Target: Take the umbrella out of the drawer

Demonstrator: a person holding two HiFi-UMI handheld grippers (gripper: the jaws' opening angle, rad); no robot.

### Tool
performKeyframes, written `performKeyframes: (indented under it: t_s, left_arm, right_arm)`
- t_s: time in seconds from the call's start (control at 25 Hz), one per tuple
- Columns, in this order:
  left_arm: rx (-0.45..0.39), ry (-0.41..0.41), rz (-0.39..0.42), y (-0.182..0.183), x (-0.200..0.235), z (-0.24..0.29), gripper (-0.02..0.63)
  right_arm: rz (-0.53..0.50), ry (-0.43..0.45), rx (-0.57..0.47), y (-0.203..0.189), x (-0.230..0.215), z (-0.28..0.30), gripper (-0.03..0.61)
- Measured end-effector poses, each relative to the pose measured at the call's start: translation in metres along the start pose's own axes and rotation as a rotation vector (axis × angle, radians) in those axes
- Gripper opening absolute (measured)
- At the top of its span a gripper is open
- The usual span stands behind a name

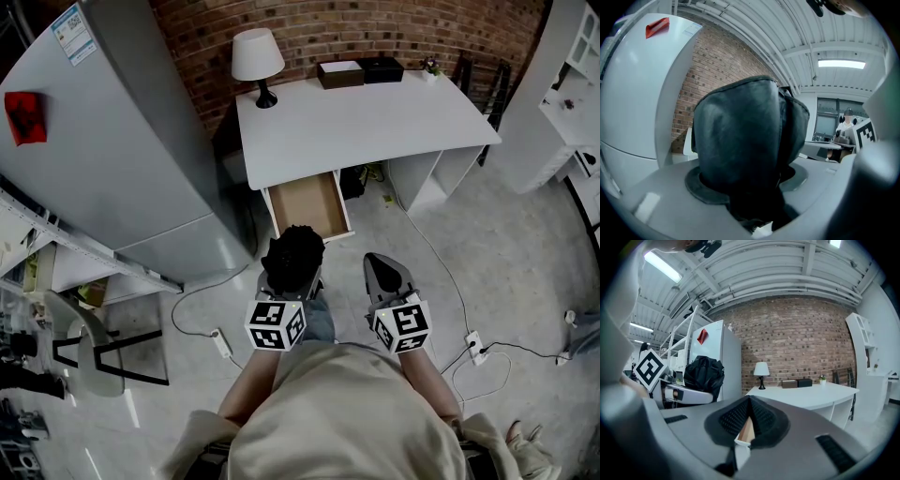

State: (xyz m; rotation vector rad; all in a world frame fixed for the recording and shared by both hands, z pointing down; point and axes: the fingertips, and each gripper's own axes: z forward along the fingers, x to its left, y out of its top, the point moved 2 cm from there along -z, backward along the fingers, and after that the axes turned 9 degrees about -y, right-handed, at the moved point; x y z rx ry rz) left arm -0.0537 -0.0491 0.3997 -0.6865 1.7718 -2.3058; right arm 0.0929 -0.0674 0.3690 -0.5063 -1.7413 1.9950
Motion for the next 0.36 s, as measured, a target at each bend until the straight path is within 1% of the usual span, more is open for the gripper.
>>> performKeyframes:
  t_s: [0.36]
  left_arm:
    - [0.003, 0.011, -0.01, 0.0008, 0.0066, 0.0028, 0.276]
  right_arm:
    - [-0.002, -0.008, 0.002, 0.0002, -0.0056, 0.0049, 0.0]
